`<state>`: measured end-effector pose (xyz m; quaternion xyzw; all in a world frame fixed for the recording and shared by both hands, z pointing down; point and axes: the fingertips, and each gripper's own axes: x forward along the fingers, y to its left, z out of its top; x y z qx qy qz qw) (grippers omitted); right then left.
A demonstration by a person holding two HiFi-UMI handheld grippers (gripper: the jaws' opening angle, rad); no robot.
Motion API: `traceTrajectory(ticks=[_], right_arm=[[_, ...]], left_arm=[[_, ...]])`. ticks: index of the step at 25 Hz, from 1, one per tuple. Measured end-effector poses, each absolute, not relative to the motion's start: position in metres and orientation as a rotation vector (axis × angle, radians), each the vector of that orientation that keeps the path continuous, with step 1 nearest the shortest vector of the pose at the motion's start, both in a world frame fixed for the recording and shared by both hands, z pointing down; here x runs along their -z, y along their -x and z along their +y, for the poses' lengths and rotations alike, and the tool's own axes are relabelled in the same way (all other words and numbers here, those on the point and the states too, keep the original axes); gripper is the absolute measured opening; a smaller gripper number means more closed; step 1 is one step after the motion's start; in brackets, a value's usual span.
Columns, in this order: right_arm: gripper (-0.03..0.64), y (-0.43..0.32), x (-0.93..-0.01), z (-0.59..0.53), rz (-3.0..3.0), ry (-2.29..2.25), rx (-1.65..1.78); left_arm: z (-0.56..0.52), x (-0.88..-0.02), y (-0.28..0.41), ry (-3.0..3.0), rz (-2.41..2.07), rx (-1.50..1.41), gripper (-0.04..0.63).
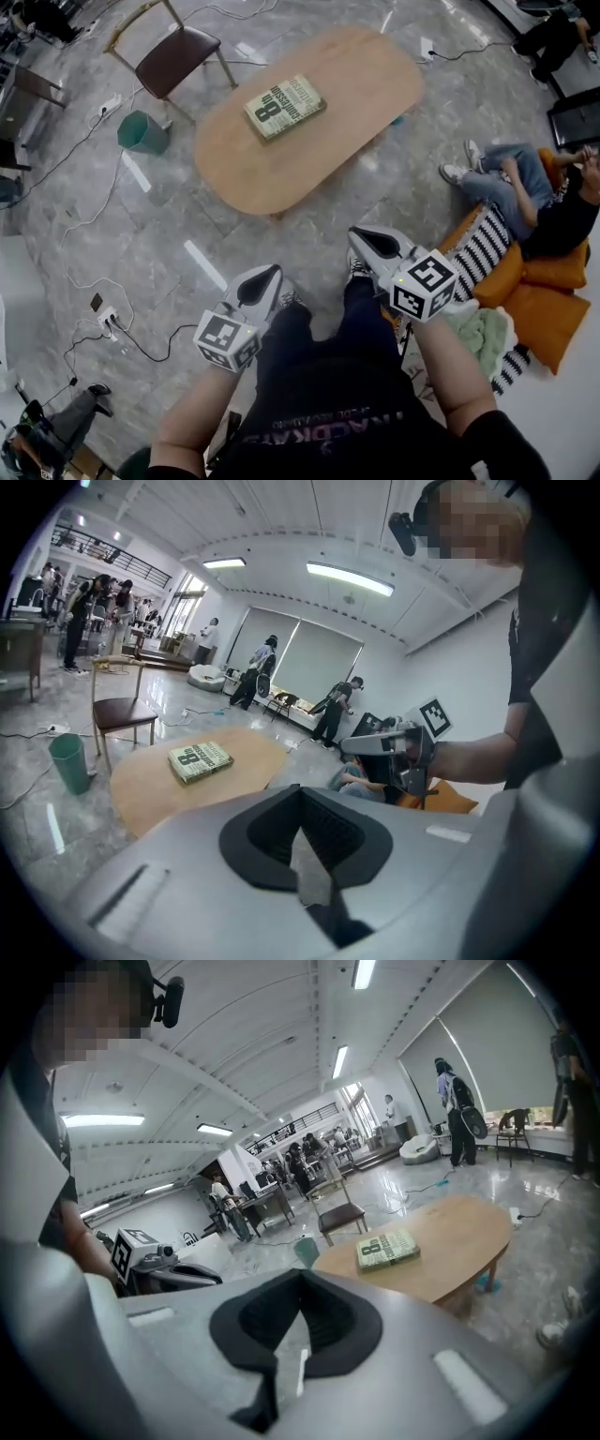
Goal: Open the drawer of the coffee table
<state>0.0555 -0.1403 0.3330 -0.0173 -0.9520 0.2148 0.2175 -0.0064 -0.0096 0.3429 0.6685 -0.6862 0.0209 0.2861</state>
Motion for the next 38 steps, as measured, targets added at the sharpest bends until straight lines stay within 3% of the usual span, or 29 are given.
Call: traceTrajectory(ticks=[13, 25, 38], right_arm=[[0.0, -0.036, -0.505, -0.277, -2.543, 0.154, -0.372], [0.002, 0.003, -0.678, -0.336, -2.541, 0.139, -0.245], [0.002, 0.034, -0.772, -0.353, -2.473, 0.04, -0.27]], left_arm=[[-0.099, -0.506, 0.038, -1.556, -2.08, -0.23, 0.0], [-0.096, -0.697, 0.082, -1.343, -2.106, -0.265, 0.0], [-0.073, -0.784, 0.136, -1.221, -2.146, -0.25, 0.016]])
